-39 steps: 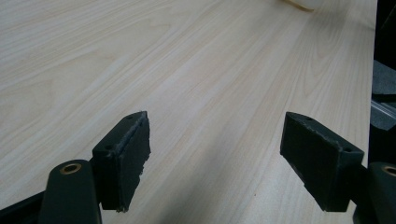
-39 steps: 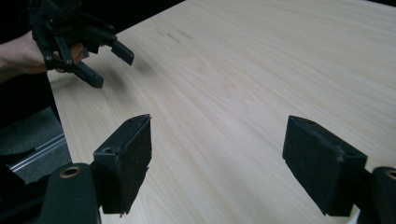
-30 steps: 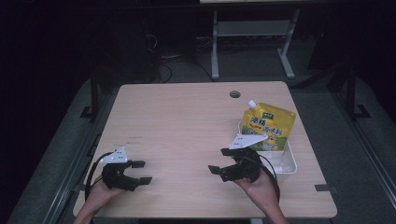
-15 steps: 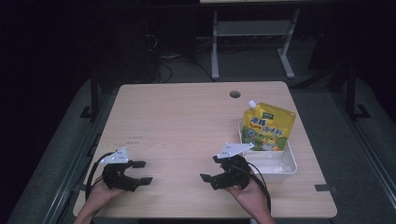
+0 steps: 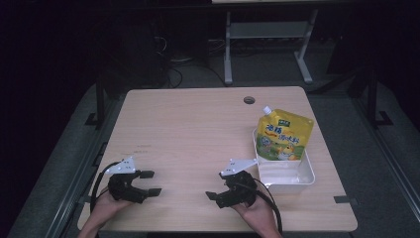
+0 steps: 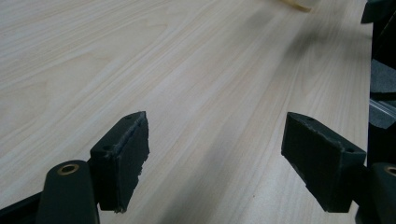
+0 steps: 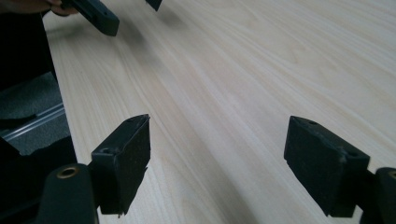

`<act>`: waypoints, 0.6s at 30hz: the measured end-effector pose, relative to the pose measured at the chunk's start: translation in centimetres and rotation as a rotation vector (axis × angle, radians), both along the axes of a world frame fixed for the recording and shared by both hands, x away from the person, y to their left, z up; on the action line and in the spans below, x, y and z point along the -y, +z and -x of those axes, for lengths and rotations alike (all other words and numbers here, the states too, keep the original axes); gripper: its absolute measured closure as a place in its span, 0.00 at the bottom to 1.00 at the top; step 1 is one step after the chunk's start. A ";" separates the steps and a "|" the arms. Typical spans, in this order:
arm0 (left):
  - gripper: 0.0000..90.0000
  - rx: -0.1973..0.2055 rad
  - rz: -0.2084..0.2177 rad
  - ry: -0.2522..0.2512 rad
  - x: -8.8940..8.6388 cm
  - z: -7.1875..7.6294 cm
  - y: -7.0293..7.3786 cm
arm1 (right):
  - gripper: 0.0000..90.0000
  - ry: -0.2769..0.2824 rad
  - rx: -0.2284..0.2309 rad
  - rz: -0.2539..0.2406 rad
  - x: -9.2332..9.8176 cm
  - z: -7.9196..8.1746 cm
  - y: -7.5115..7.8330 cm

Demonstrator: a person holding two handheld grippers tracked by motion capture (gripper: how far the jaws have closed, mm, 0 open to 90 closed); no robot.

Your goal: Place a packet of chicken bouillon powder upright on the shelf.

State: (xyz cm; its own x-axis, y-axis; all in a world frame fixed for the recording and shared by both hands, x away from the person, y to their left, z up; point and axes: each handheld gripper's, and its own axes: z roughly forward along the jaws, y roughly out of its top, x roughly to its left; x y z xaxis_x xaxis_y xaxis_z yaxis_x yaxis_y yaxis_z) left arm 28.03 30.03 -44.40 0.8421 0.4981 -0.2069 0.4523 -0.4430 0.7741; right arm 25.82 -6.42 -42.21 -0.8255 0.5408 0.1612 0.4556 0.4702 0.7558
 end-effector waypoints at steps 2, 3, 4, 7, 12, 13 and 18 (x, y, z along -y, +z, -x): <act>0.25 0.001 -0.001 -0.002 0.0 0.0 0.0 | 0.25 0.005 0.002 0.009 -0.3 0.1 -0.3; 0.25 0.001 -0.001 -0.003 0.0 0.0 0.0 | 0.24 0.005 -0.001 0.010 -0.4 0.1 -0.5; 0.25 0.001 -0.001 -0.003 0.0 0.0 0.0 | 0.24 0.006 0.000 0.012 -0.5 0.1 -0.6; 0.25 0.002 -0.001 -0.003 0.0 0.0 0.0 | 0.24 0.005 -0.011 0.002 -0.6 0.1 -1.0; 0.25 0.003 -0.001 -0.005 0.0 0.0 0.0 | 0.24 0.003 -0.017 0.005 -0.6 0.2 -1.8; 0.25 0.003 -0.001 -0.005 0.1 0.0 0.0 | 0.24 0.004 -0.016 0.006 -0.7 0.2 -1.9; 0.25 0.003 -0.002 -0.009 0.1 0.0 0.0 | 0.24 0.005 -0.016 0.006 -0.8 0.4 -2.2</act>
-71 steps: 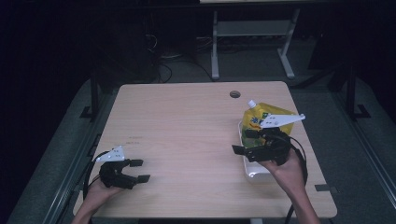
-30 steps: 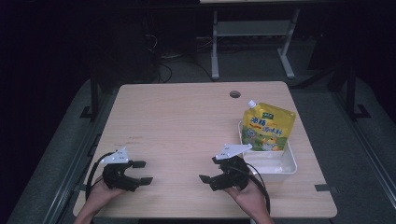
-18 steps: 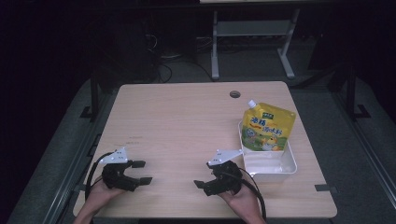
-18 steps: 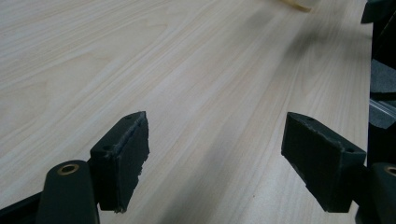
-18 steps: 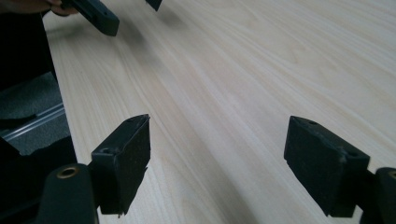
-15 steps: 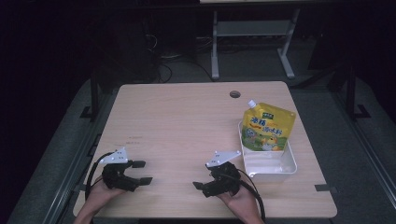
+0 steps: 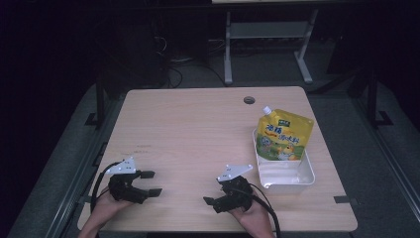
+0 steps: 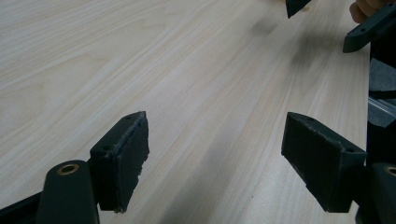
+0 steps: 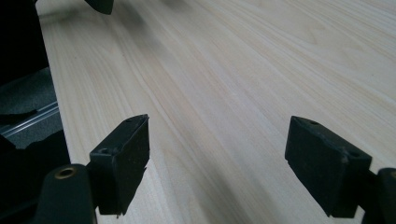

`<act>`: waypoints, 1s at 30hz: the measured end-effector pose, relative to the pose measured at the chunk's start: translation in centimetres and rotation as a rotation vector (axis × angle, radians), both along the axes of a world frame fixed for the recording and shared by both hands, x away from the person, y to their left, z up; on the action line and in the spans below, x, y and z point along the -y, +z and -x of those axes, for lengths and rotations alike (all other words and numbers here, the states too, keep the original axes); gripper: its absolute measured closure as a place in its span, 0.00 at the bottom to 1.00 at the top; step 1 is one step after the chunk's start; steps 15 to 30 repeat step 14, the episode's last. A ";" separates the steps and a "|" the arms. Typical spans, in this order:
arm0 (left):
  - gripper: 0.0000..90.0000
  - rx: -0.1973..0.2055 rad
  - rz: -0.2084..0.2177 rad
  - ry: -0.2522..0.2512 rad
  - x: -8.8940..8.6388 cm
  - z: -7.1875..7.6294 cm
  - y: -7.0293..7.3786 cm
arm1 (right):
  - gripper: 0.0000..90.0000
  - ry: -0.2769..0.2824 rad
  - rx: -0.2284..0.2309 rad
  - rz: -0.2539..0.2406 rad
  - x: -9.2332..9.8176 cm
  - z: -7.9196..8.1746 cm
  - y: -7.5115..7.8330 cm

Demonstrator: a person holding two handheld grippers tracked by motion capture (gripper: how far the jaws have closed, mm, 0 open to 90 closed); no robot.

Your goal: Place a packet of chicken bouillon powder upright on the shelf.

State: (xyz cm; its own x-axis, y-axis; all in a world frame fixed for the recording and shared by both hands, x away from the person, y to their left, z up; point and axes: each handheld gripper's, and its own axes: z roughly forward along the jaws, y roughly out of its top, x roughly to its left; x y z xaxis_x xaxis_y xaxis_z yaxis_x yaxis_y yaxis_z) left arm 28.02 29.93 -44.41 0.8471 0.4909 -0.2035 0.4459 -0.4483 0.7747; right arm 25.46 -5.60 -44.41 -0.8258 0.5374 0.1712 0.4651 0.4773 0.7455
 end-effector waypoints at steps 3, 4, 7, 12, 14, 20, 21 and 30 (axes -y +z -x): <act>0.25 -0.001 -0.001 -0.003 0.0 0.0 0.0 | 0.24 0.002 0.001 0.003 0.0 0.1 -0.1; 0.25 0.000 -0.001 -0.003 0.0 0.0 0.0 | 0.24 0.003 0.001 -0.001 0.0 0.1 -0.2; 0.25 0.000 -0.001 -0.004 0.0 0.0 0.0 | 0.24 0.001 0.002 -0.005 0.1 0.2 -0.1; 0.25 -0.001 -0.001 -0.008 0.1 0.0 -0.1 | 0.23 0.005 0.000 -0.001 0.0 0.4 -0.3; 0.25 -0.001 0.000 -0.008 0.1 0.0 0.0 | 0.23 0.007 0.003 -0.003 -0.1 0.4 -0.3; 0.25 -0.001 0.000 -0.008 0.1 0.0 0.0 | 0.23 0.007 0.003 -0.003 -0.1 0.4 -0.3; 0.25 -0.001 0.000 -0.008 0.1 0.0 0.0 | 0.23 0.007 0.003 -0.003 -0.1 0.4 -0.3; 0.25 -0.001 0.000 -0.008 0.1 0.0 0.0 | 0.23 0.007 0.003 -0.003 -0.1 0.4 -0.3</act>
